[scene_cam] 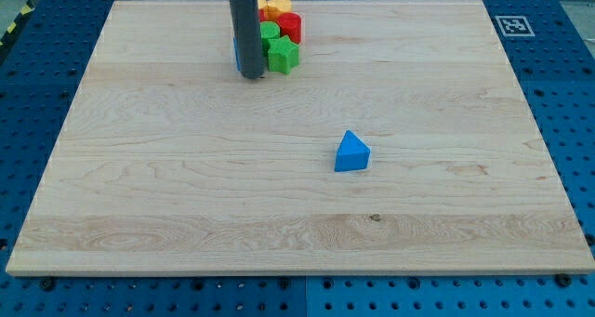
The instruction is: Push the blue cube to the bottom left of the green circle
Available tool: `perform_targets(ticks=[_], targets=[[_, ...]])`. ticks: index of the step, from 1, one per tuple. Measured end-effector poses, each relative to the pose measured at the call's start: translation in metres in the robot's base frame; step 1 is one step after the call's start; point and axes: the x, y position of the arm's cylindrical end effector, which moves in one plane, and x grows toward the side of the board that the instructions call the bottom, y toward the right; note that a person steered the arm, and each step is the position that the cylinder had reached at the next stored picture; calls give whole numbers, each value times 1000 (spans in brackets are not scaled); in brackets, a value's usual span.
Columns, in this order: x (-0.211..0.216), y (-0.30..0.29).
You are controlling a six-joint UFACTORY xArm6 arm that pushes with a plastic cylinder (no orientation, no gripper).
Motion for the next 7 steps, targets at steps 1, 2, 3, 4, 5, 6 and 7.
perform_targets(ticks=[1,2,3,4,5,6,7], targets=[[21,7],[29,22],[29,22],[51,22],[53,22],[54,22],[62,22]])
